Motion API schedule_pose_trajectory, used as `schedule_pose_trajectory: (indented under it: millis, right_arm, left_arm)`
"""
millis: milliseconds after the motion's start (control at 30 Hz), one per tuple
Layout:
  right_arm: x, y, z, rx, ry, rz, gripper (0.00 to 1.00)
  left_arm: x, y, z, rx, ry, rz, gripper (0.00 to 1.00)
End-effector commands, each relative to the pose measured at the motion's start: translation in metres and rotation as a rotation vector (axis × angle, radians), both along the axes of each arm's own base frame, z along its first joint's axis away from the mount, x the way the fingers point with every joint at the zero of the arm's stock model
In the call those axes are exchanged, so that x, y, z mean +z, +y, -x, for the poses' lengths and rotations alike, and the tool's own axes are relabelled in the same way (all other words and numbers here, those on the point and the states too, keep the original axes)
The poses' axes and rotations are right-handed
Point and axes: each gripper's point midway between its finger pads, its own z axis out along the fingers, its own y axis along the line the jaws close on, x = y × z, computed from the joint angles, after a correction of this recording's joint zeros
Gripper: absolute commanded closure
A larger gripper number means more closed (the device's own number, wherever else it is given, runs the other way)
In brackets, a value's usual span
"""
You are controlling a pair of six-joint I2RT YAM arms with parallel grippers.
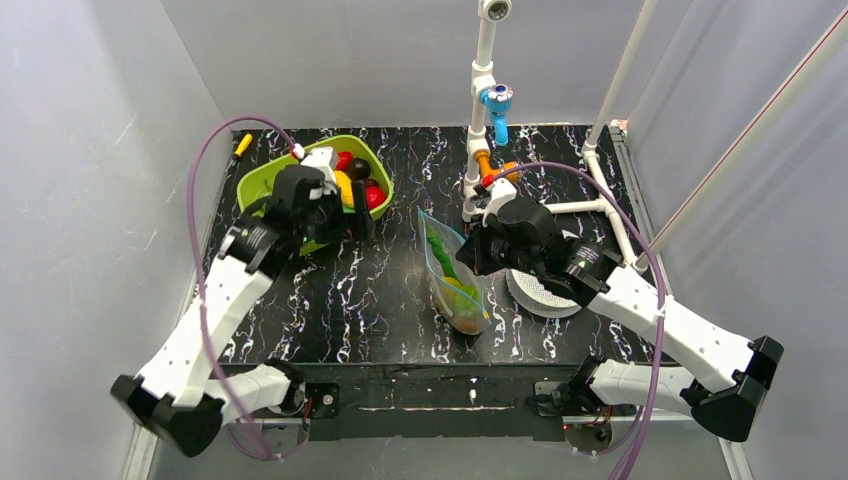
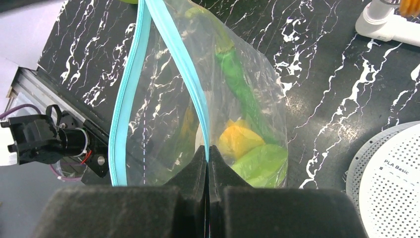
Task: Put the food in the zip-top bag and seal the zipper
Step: Pick up the fake fruit from the bin.
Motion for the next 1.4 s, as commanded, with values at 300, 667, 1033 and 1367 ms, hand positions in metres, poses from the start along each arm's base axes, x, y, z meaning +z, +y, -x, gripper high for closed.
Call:
schedule_pose_trajectory:
  millis: [300,667,1033,1367]
  right_arm:
    - [0.008,0.012,0.004,0.042,-0.018,-0.076,0.99]
    - [0.000,0.014,0.009,0.052,0.044,-0.050,0.99]
    - [0.007,0.009,0.012,0.029,0.104,-0.003,0.99]
    - [-0.001,0.002,0.008,-0.023,0.125,0.023,0.99]
  left_arm:
    - [-0.141,0.032,-0.064,0.405,0.215,0.247,0.02]
    - [-0.108,0.035,-0.132,0.349,-0.059,0.159,0.02]
    - [-0.131,0.060,-0.201,0.375,0.129,-0.045,0.02]
    - [-0.161,0.034,-0.223,0.253,0.251,-0.016,0.05]
